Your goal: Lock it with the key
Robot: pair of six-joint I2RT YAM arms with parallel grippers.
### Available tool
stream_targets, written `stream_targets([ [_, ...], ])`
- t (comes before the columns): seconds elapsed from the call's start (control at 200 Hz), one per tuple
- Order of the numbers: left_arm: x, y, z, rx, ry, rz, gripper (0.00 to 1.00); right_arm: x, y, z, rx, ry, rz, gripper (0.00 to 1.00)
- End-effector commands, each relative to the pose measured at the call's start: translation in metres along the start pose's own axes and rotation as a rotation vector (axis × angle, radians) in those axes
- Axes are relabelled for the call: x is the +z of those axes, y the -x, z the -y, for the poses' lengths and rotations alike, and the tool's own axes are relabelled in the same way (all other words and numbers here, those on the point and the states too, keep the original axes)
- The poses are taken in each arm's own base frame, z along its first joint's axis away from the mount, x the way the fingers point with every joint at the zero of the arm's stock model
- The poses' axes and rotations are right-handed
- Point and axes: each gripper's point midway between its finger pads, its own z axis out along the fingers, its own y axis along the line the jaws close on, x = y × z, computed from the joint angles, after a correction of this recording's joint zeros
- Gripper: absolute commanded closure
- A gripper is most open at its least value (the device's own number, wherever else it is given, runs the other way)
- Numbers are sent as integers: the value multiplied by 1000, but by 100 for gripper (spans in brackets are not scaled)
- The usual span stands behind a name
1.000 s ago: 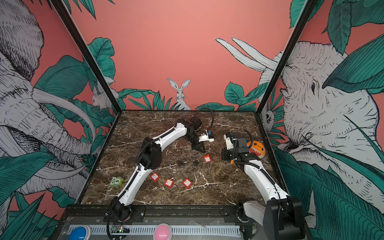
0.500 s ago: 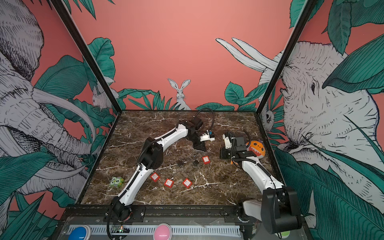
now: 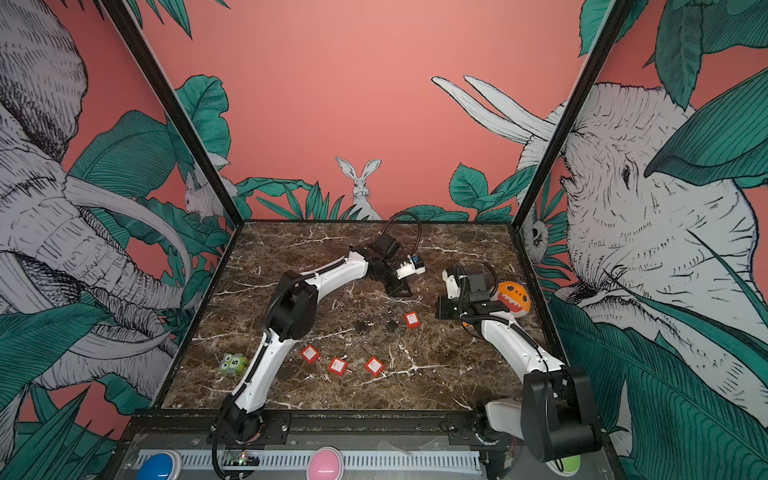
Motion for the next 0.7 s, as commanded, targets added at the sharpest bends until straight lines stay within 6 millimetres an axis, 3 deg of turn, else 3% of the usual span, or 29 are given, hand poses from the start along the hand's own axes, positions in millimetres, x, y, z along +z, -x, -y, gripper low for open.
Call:
stream_targets([
  [0.0,-92,58,-23,-13,136,267,62,13,-8,-15,-14,48,-58,100],
  [0.125,-127,46,-22,-50,190,316,61,29,-16,-20,-10,61,-134,100],
  [0.265,-147,19,-18,-88,252,314,61,43,-26,-16,-14,38,-188,100],
  [0.49,-151,-15,-6,-109,289,260,60,58,-38,-11,-25,19,-251,100],
  [0.695,-153,-15,-5,-101,289,256,60,70,-41,-4,-13,-6,-267,100],
])
